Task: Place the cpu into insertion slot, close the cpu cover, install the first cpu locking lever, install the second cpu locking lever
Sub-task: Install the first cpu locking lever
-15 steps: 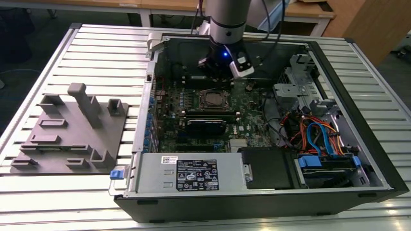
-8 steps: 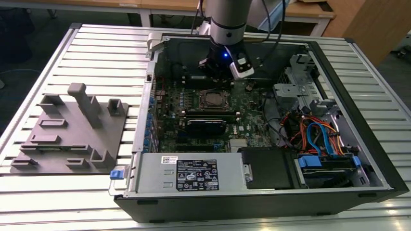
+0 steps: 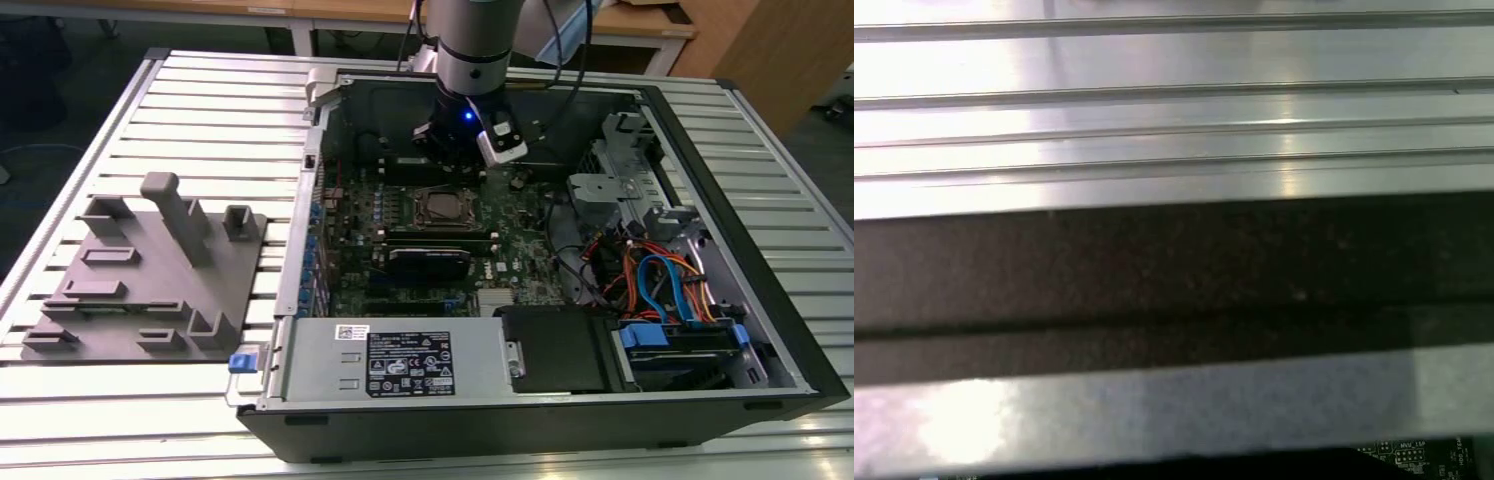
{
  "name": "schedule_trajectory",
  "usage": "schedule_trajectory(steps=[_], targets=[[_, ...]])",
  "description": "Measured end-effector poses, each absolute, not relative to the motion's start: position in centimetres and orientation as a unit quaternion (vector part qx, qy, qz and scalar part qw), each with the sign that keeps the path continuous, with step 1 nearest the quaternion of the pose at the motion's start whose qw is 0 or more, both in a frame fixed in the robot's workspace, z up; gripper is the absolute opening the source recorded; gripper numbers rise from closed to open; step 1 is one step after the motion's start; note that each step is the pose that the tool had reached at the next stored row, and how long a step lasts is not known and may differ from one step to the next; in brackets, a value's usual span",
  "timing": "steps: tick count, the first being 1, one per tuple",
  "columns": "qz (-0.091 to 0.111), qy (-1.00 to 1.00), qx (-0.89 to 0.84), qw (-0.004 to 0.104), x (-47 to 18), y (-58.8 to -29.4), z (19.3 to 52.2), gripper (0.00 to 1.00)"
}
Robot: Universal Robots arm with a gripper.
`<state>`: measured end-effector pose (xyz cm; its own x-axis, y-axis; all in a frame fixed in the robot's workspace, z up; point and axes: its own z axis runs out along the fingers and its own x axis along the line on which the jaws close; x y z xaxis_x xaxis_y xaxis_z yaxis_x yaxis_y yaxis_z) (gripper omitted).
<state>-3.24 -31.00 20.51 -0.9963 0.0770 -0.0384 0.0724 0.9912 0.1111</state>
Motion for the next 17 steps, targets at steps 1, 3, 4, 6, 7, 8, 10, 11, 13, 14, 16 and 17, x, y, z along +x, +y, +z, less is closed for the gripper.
schedule_trajectory(steps=[1,3,4,6,7,8,10,11,13,14,16,17], targets=[[0.055,0.998,0.037,0.021,-3.24,-31.00,20.52,0.10],[0.055,0.998,0.037,0.021,-3.24,-31.00,20.63,0.10],[0.055,0.998,0.037,0.021,-3.24,-31.00,20.63,0.10],[0.055,0.998,0.037,0.021,-3.24,-31.01,20.62,0.10],[0.055,0.998,0.037,0.021,-3.24,-31.01,20.60,0.10],[0.055,0.998,0.037,0.021,-3.24,-31.00,20.56,0.10],[0.054,0.998,0.037,0.021,-3.24,-31.00,20.48,0.10],[0.054,0.998,0.037,0.021,-3.24,-31.00,20.41,0.10],[0.053,0.998,0.037,0.021,-3.24,-31.01,20.35,0.10],[0.053,0.998,0.037,0.021,-3.24,-31.01,20.34,0.10],[0.053,0.998,0.037,0.021,-3.24,-31.00,20.27,0.10],[0.053,0.998,0.037,0.021,-3.24,-31.00,20.23,0.10]])
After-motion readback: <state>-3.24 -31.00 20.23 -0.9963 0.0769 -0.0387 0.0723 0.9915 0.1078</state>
